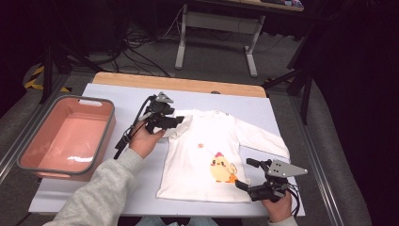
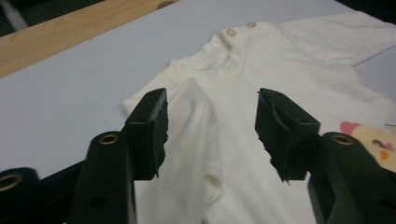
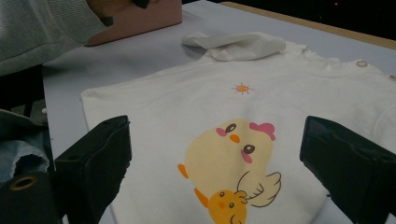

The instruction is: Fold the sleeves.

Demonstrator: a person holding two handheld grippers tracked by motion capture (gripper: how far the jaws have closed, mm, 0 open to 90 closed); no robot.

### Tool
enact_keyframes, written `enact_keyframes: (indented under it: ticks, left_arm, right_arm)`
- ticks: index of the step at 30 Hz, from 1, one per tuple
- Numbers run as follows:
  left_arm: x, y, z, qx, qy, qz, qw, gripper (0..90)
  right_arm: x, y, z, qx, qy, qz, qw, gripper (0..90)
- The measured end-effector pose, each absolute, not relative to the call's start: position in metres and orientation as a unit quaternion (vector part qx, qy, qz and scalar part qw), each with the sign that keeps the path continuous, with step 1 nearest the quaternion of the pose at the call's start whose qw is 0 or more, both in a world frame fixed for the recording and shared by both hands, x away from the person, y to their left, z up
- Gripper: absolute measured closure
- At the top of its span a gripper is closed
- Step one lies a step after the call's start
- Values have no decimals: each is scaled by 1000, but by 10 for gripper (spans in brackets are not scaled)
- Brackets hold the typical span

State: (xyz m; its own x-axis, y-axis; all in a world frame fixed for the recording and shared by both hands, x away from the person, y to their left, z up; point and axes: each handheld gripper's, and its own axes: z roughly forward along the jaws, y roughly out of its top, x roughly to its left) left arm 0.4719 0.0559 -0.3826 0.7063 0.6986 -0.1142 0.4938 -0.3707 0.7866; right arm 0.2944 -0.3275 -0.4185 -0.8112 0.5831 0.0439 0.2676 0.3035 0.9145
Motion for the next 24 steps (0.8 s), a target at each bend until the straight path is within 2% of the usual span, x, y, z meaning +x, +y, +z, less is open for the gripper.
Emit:
enact_keyframes:
  ticks: [3,6,15,19,24]
  left_arm:
    - [476,71,-392,810,401,120,411,378]
    - [481,82,-403,805,431,111,391,356]
    - [486,97,-423,810,469,103,336,352]
    - [487,100,-432,818,484,102,294,409]
    - [489,104,-440,822,492,81,274,616]
  right_arm:
    - [295,-326,-419,268,794,525,147,93]
    - [295,-326,-419,267,795,524,148,92]
    - [295,-326,-420,268,795,525,146,92]
    - [295,-326,-420,268,795,524,146,92]
    - [295,-326,-420,266,795,526,146,92]
